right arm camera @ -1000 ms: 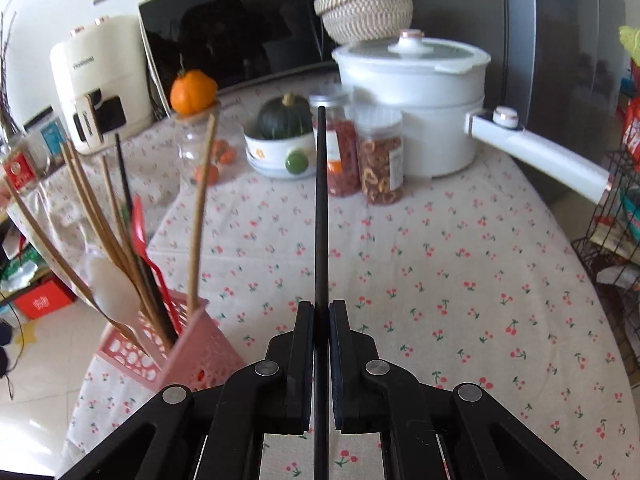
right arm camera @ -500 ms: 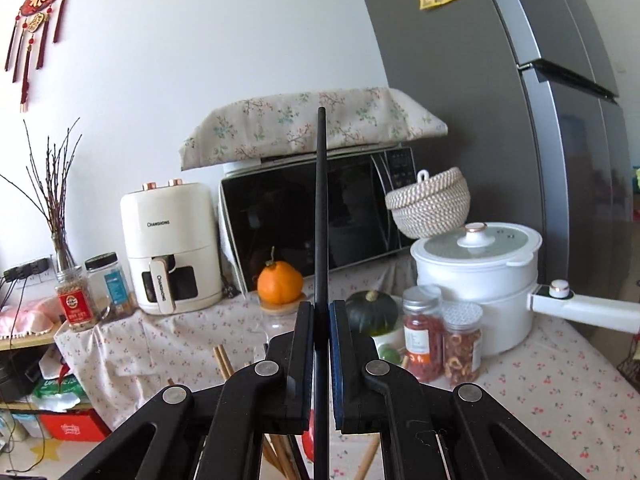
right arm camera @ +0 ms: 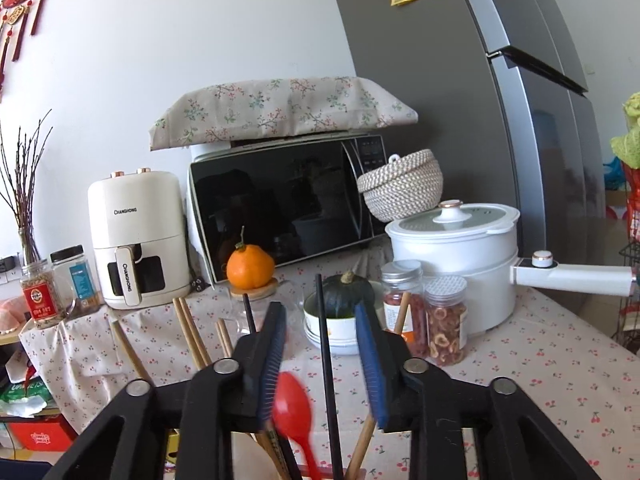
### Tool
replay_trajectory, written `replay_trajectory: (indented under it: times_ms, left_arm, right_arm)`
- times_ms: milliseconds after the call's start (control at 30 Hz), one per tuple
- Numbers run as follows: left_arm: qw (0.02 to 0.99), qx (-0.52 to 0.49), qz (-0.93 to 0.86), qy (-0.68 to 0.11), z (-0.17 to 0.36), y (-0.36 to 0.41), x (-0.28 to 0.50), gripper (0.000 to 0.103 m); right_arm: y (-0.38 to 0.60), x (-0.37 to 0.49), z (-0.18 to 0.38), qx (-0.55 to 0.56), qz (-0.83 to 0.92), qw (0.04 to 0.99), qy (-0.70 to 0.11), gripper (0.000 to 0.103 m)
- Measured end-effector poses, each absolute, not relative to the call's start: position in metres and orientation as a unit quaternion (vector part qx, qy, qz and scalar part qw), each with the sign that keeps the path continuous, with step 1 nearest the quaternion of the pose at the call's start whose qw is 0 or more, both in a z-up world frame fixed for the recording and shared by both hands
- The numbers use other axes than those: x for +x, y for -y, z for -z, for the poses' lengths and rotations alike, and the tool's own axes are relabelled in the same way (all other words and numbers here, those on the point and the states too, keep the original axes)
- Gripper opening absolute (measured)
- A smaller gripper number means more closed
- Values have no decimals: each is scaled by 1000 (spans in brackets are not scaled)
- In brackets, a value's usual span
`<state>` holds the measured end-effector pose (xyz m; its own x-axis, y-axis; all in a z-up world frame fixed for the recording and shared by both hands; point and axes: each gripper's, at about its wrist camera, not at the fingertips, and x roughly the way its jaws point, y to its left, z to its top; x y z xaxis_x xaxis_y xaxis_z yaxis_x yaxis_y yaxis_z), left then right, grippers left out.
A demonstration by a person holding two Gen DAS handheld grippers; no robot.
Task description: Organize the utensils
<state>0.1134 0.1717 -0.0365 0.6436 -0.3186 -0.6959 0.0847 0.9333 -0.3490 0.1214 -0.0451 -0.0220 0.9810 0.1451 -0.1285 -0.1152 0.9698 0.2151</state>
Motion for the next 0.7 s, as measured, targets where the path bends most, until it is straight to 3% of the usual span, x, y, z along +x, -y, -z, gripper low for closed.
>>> replay_trajectory:
  times_ms: [133,233,400,700]
  left_arm:
    - [897,-135,108,-408,36,-166,112,88]
    - [901,-124,107,-401,31,-158,106,88]
    - [913,-93,89,-388,16,-140,92,99]
    - [928,-37,81,-362,-3,-104,60,100]
  right_arm:
    - [61,109,4,96,-56,991,-76,58]
    - [73,95,-9,97,-52,991,-82,79]
    - [88,75,-27,84,-46,989,-109,102]
    - [111,46,-29,28,22,980,-198,103]
